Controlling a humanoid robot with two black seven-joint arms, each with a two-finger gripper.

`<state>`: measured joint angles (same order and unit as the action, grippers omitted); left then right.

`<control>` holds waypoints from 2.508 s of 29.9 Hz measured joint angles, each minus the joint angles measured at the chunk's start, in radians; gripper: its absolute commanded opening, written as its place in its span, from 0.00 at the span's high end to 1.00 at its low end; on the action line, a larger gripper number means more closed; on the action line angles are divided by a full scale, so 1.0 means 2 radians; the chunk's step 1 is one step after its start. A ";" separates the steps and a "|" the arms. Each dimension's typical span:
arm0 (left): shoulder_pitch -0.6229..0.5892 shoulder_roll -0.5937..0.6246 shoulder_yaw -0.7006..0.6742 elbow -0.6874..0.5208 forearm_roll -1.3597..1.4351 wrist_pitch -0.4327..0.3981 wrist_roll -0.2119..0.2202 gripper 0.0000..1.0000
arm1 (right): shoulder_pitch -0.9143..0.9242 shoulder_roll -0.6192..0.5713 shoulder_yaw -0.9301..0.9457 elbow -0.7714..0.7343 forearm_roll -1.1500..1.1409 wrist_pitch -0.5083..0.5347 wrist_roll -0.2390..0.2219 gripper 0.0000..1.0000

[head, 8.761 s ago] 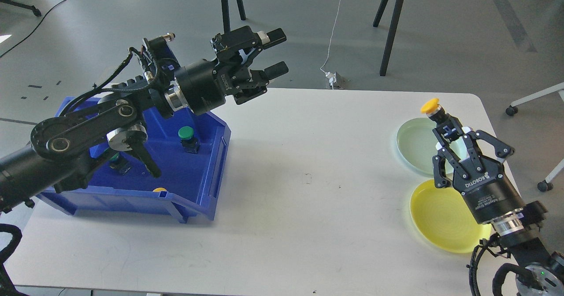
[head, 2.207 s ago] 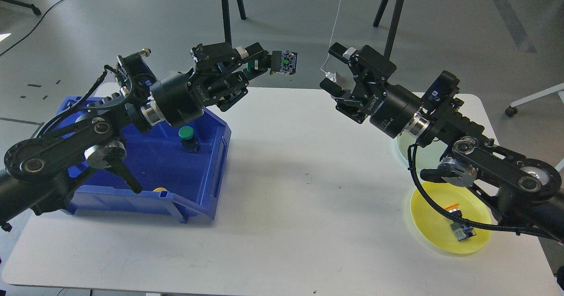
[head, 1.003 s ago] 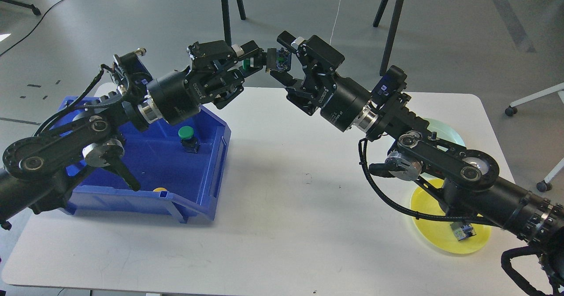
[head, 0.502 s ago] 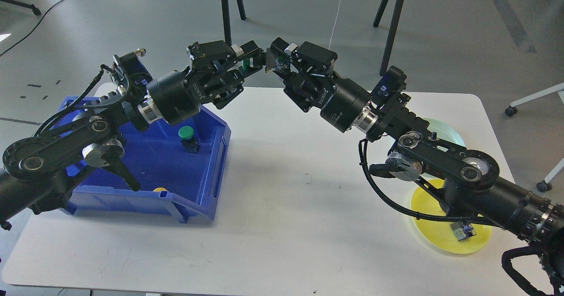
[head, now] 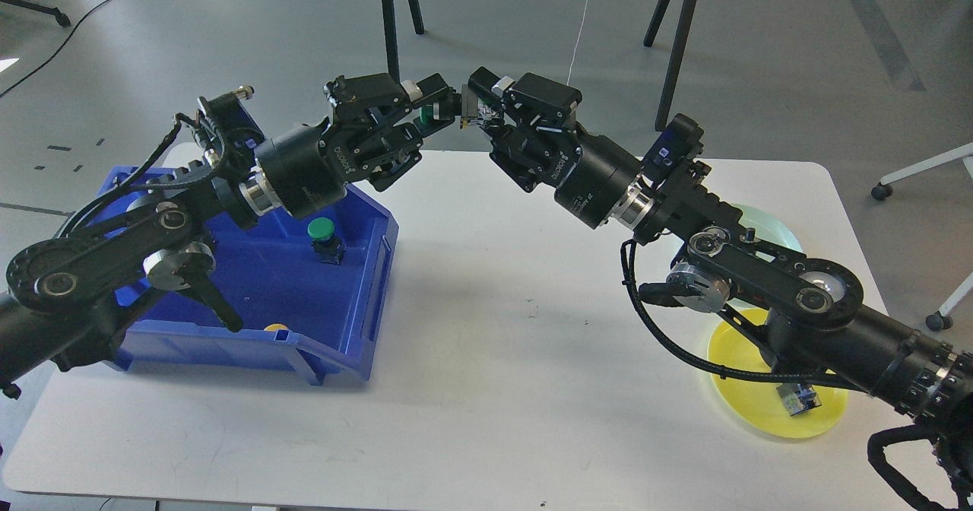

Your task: Pass button and place on color plate

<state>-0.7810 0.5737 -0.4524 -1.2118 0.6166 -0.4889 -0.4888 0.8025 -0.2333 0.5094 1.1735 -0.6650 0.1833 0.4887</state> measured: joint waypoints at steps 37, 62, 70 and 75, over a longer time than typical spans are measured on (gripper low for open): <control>0.002 0.000 -0.005 0.000 -0.002 0.000 0.000 0.20 | -0.136 -0.173 -0.032 -0.124 0.000 -0.331 -0.034 0.87; 0.004 0.000 -0.005 0.000 -0.002 0.000 0.000 0.19 | -0.104 -0.071 -0.108 -0.287 0.002 -0.336 -0.082 0.33; 0.004 0.000 -0.005 0.000 -0.005 0.000 0.000 0.13 | -0.087 -0.080 -0.091 -0.239 0.015 -0.330 -0.088 0.18; 0.001 0.007 -0.012 0.031 -0.022 0.000 0.000 0.11 | -0.073 -0.121 -0.005 -0.154 0.085 -0.232 -0.102 0.17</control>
<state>-0.7796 0.5874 -0.4760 -1.1498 0.5733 -0.4887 -0.4887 0.6557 -0.4756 0.4996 0.8665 -0.4949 -0.2804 0.2853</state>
